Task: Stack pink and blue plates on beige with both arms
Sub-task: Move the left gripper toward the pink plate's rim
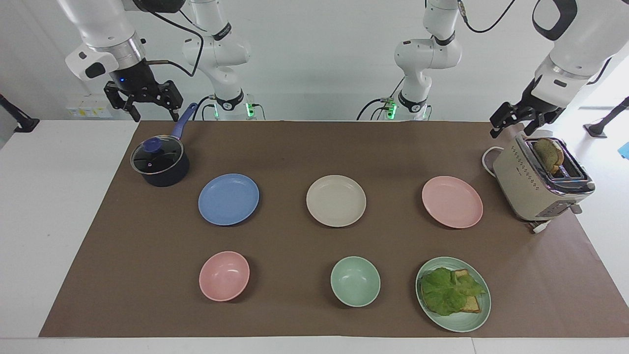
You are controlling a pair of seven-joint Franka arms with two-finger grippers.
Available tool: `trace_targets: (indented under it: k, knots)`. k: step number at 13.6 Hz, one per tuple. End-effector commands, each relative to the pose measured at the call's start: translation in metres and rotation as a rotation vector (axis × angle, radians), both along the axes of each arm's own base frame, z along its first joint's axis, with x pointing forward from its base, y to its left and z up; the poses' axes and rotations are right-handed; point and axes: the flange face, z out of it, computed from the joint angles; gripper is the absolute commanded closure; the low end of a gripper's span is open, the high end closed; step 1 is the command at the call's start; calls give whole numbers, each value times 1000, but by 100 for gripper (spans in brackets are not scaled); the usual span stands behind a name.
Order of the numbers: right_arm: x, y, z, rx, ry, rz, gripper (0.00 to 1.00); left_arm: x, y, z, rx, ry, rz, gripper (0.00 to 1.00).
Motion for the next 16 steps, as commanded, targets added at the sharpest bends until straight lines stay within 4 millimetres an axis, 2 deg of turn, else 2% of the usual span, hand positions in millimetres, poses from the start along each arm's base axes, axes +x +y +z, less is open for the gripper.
trace_targets:
  k: [1, 6, 9, 14, 16]
  knots:
    - [0, -2, 2, 1, -7, 13, 0, -8, 16, -51, 14, -1, 26, 0]
    - [0, -2, 1, 1, -7, 13, 0, -6, 49, -137, 18, 4, 77, 0]
    - [0, -2, 1, 1, -6, 13, 0, 8, 53, -191, 21, 53, 79, 0]
    - [0, -2, 1, 1, -6, 13, 0, 15, 56, -247, 26, 57, 87, 0]
    - [0, -2, 1, 1, -6, 13, 0, 8, 62, -257, 25, 51, 108, 0]
